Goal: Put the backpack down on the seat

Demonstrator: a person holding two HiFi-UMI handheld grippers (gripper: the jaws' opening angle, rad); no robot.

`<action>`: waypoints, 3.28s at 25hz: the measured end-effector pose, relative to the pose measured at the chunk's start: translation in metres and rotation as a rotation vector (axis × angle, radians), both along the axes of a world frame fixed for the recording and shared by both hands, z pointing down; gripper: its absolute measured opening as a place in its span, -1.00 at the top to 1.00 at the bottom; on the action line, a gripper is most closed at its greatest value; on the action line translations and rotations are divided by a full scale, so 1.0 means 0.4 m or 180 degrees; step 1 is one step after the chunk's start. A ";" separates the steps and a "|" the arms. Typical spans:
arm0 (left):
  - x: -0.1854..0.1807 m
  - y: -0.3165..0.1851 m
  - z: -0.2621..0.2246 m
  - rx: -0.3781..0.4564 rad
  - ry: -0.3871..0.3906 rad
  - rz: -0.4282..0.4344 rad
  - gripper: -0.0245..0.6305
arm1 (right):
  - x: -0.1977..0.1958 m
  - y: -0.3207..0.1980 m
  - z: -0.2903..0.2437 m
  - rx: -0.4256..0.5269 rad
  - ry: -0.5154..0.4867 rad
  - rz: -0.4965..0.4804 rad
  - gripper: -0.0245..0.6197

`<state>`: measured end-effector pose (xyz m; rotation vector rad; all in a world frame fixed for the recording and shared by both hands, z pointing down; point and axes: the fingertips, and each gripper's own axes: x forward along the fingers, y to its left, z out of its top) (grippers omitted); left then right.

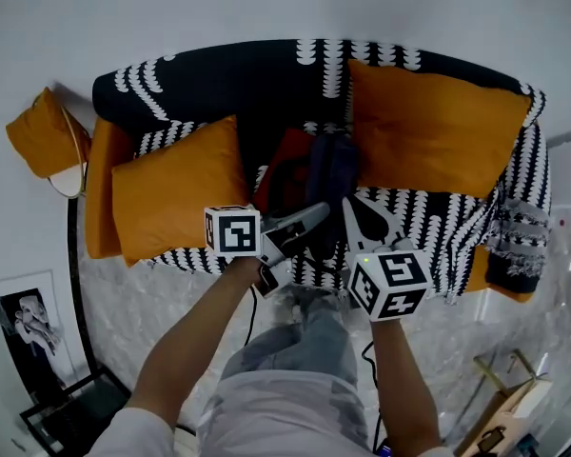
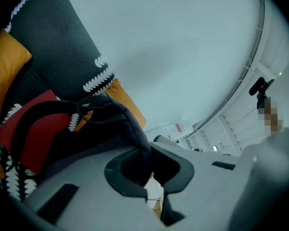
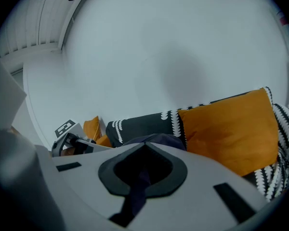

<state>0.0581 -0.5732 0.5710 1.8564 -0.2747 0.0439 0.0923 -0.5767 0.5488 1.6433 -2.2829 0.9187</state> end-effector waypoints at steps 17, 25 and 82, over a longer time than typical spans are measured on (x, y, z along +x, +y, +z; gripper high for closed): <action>-0.168 -0.058 0.054 -0.0094 -0.0068 -0.0212 0.88 | -0.150 -0.052 0.042 -0.0069 -0.0093 -0.0010 0.92; -0.280 -0.097 0.099 -0.0133 -0.0032 -0.0065 0.88 | -0.257 -0.085 0.080 -0.0115 -0.0056 0.0133 0.92; -0.499 -0.169 -0.129 0.1204 -0.1155 -0.0135 0.47 | -0.498 -0.075 -0.154 0.0205 0.0421 0.0167 0.92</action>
